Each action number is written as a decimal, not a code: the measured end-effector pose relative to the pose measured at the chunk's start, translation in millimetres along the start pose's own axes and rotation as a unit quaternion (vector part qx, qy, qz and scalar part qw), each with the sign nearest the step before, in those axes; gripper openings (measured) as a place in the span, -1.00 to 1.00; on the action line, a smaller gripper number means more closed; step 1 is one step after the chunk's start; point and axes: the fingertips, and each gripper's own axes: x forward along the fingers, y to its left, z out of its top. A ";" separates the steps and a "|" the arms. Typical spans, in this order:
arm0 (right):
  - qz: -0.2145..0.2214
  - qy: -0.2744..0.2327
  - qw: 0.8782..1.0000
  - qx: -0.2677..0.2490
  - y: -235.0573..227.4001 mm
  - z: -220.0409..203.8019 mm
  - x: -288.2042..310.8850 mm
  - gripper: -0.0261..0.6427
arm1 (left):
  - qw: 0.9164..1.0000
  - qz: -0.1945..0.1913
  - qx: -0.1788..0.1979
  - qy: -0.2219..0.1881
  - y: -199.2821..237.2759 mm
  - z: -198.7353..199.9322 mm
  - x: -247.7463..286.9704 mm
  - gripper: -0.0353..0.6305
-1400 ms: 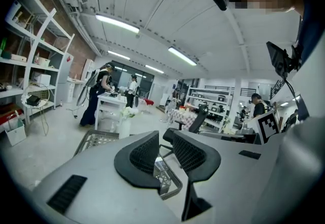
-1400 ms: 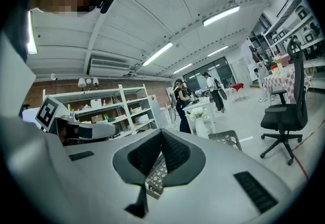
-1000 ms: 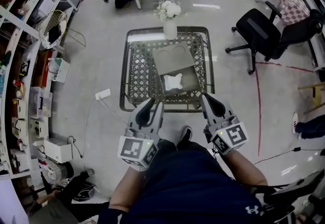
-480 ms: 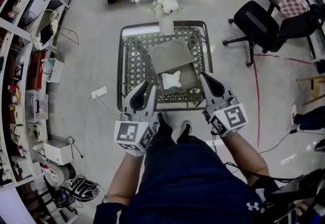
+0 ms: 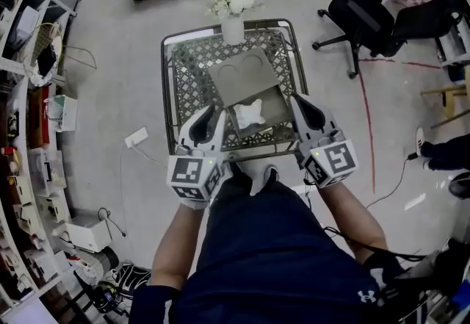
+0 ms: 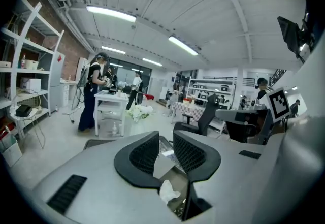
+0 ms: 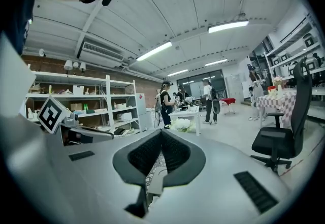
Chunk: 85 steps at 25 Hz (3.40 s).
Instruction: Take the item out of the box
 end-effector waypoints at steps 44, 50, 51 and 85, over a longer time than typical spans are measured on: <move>-0.070 0.118 0.987 0.089 -53.6 -119.9 -21.2 -0.92 | 0.918 -0.128 0.160 0.339 -19.3 -269.5 121.4 -0.41; -0.077 0.126 0.984 0.101 -58.2 -132.3 -26.1 -0.92 | 0.897 -0.135 0.179 0.380 -18.8 -301.3 125.9 -0.34; -0.078 0.127 0.984 0.102 -58.6 -133.8 -26.8 -0.92 | 0.895 -0.134 0.183 0.385 -18.7 -305.2 126.9 -0.33; -0.086 0.142 0.979 0.117 -57.1 -156.1 -38.4 -0.92 | 0.861 -0.118 0.219 0.444 -10.5 -346.8 140.5 -0.61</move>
